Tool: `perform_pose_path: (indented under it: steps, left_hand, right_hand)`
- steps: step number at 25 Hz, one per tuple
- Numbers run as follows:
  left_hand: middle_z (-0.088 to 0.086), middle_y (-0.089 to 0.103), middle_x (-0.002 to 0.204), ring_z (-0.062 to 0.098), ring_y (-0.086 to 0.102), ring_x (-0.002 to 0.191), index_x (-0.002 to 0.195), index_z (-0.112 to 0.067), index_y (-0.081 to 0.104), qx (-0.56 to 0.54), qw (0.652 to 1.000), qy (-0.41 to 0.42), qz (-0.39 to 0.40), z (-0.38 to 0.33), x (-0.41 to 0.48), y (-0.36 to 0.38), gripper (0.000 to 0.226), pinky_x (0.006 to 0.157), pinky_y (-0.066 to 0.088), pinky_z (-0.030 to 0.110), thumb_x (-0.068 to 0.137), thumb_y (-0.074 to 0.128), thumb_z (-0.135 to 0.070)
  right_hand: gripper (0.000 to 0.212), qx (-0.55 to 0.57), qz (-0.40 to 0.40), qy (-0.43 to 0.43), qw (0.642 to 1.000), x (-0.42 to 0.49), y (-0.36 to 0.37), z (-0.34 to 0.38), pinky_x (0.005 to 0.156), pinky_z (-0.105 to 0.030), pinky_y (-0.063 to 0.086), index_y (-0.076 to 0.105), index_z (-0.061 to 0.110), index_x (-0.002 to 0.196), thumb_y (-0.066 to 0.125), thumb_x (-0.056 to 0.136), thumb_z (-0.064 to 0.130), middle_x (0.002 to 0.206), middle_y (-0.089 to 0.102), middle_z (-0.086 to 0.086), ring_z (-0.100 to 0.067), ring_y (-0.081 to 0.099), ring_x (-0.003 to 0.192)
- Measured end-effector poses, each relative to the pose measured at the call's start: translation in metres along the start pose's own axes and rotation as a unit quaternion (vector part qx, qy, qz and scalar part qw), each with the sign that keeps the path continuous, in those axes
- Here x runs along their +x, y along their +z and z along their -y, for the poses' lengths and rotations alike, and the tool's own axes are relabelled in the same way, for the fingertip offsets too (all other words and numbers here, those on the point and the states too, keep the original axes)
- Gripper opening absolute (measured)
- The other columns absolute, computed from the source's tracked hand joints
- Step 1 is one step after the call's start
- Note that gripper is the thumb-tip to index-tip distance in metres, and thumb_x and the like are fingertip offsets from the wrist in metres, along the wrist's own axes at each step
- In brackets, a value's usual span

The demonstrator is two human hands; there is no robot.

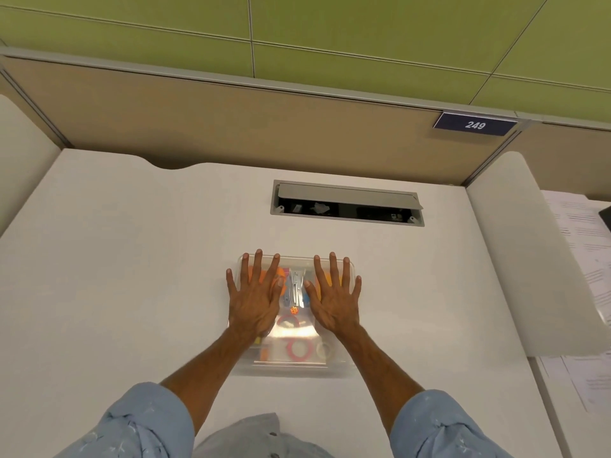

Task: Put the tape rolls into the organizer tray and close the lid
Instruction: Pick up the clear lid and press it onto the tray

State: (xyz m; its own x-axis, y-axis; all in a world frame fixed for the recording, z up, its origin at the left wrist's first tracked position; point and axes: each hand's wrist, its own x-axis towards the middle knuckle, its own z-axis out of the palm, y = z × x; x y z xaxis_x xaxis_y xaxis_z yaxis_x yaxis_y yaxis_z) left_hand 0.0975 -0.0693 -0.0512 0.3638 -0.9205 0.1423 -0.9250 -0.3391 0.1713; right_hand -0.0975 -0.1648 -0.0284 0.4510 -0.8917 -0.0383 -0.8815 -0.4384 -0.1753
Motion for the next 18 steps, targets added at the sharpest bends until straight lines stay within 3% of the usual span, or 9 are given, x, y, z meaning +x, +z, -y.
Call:
perform_pose_path:
  steps: [6, 9, 11, 15, 18]
  left_hand:
    - [0.009, 0.006, 0.181, 0.039, 0.007, 0.166, 0.171, -0.032, 0.018, 0.000, 1.000, 0.004, 0.031, 0.003, 0.003, -0.006, 0.078, 0.125, 0.006, 0.076, 0.104, 0.019, -0.071]
    - [0.011, 0.004, 0.181, 0.039, 0.006, 0.166, 0.172, -0.029, 0.018, -0.012, 0.999, 0.024, 0.021, -0.001, 0.003, -0.021, 0.075, 0.129, 0.009, 0.069, 0.106, 0.024, -0.066]
    - [0.011, 0.003, 0.181, 0.037, 0.007, 0.166, 0.172, -0.026, 0.015, -0.030, 0.998, 0.044, 0.020, -0.006, 0.000, -0.028, 0.074, 0.130, 0.015, 0.065, 0.109, 0.015, -0.065]
    - [0.007, 0.000, 0.181, 0.034, 0.005, 0.166, 0.172, -0.029, 0.009, -0.016, 0.997, 0.079, 0.021, -0.012, 0.009, -0.043, 0.076, 0.130, 0.015, 0.065, 0.108, 0.010, -0.068]
    - [0.005, -0.002, 0.181, 0.032, 0.003, 0.167, 0.172, -0.029, 0.007, 0.002, 0.994, 0.107, -0.004, -0.006, 0.042, -0.076, 0.077, 0.131, 0.011, 0.064, 0.107, 0.007, -0.070]
  right_hand:
    - [0.075, -0.023, -0.034, -0.012, 0.999, -0.001, 0.001, -0.001, 0.124, -0.071, 0.003, 0.006, 0.036, 0.167, 0.009, 0.101, 0.073, 0.177, -0.003, -0.006, -0.037, -0.002, 0.162]
    - [0.070, -0.024, -0.059, -0.018, 0.998, -0.007, -0.006, 0.002, 0.126, -0.067, 0.005, 0.009, 0.030, 0.168, 0.014, 0.106, 0.063, 0.177, -0.001, -0.006, -0.033, 0.000, 0.163]
    - [0.067, -0.031, -0.069, -0.026, 0.997, -0.011, -0.009, 0.003, 0.126, -0.065, 0.009, 0.009, 0.027, 0.168, 0.019, 0.109, 0.057, 0.177, 0.000, -0.006, -0.030, 0.002, 0.163]
    - [0.068, -0.038, -0.077, -0.033, 0.996, -0.005, -0.024, 0.011, 0.128, -0.061, 0.001, 0.008, 0.026, 0.168, 0.025, 0.110, 0.055, 0.177, -0.004, -0.007, -0.028, 0.000, 0.163]
    - [0.067, -0.014, -0.100, -0.037, 0.994, 0.013, -0.056, 0.022, 0.128, -0.062, 0.001, 0.007, 0.026, 0.168, 0.018, 0.109, 0.056, 0.177, -0.004, -0.007, -0.027, -0.002, 0.163]
